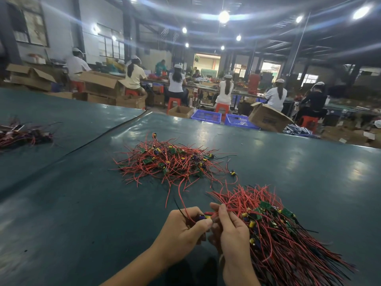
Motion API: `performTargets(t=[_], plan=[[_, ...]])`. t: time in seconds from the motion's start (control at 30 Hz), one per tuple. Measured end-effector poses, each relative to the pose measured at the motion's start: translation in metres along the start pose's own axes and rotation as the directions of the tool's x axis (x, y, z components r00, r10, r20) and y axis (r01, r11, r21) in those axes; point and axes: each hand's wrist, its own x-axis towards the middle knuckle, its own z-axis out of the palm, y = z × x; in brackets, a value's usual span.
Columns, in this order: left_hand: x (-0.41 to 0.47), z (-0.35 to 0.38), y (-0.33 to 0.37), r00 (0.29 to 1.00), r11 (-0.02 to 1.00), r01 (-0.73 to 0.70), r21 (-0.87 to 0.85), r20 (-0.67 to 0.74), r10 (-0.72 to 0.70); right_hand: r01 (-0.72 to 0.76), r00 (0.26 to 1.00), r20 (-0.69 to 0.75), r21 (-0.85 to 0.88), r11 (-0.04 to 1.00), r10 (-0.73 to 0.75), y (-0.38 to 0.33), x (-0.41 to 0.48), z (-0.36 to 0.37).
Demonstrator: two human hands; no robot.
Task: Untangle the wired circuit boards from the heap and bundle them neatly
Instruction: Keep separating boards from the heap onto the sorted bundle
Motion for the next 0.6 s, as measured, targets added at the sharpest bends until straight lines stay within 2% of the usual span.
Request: performTargets(t=[0.13, 0.33, 0.5, 0.6], plan=[[0.000, 0.001, 0.006, 0.999, 0.998, 0.000, -0.065, 0.034, 0.002, -0.067, 0.997, -0.026, 0.223, 0.973, 0.075, -0.012, 0.006, -0.008], [-0.001, -0.003, 0.012, 0.999, 0.995, -0.023, -0.096, 0.046, 0.028, -0.042, 0.997, -0.044, 0.451, 0.892, 0.070, -0.023, 0.014, -0.026], [0.002, -0.008, 0.012, 0.999, 0.991, -0.022, -0.135, -0.035, 0.018, 0.089, 0.995, -0.081, 0.422, 0.902, -0.061, -0.026, 0.016, -0.034], [0.007, -0.009, 0.009, 0.989, 0.987, 0.052, -0.150, -0.130, -0.072, 0.086, 0.996, -0.029, 0.449, 0.890, -0.082, -0.027, 0.013, -0.034]])
